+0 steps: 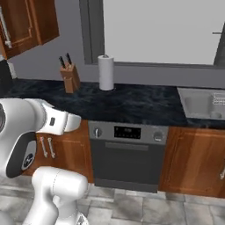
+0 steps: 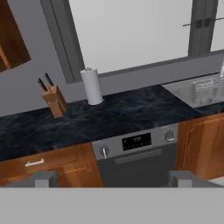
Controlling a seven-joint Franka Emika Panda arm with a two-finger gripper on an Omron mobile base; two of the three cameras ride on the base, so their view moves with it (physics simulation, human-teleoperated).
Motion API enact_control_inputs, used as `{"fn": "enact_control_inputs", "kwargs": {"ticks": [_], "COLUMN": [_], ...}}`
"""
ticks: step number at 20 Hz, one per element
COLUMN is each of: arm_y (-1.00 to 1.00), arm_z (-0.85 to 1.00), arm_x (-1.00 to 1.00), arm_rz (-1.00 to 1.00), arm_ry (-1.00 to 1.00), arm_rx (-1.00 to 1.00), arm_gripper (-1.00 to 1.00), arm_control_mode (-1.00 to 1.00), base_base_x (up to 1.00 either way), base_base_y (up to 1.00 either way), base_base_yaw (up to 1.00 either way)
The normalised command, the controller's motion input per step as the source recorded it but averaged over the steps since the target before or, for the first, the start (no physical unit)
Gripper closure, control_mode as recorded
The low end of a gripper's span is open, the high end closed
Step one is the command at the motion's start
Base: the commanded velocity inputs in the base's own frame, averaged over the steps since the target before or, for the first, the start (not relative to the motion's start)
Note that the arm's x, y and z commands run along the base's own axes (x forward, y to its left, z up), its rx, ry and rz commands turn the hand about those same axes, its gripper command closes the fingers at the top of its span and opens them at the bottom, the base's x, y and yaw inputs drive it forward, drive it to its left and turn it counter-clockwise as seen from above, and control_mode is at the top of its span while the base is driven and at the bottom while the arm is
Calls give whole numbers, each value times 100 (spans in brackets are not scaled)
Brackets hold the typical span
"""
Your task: Open the cabinet directly in front. Then move the beer and the cup to the dining counter with the candle on it.
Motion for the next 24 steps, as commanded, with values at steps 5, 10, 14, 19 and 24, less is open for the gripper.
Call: {"fn": "enact_control_inputs", "kwargs": {"ticks": [5, 10, 14, 19, 24], "arm_y": [0, 0, 0, 0, 0], "arm_z": [0, 0, 0, 0, 0], "arm_x": [0, 0, 0, 0, 0], "arm_rz": [0, 0, 0, 0, 0], "arm_ry": [0, 0, 0, 0, 0], "arm_rx": [0, 0, 0, 0, 0], "arm_gripper": [-100, -100, -100, -100, -100], "arm_control_mode": [100, 100, 100, 100, 100], "base_base_x": [0, 0, 0, 18, 83], "base_base_y": [100, 100, 100, 100, 70], "base_base_yaw": [13, 10, 8, 5, -6]}}
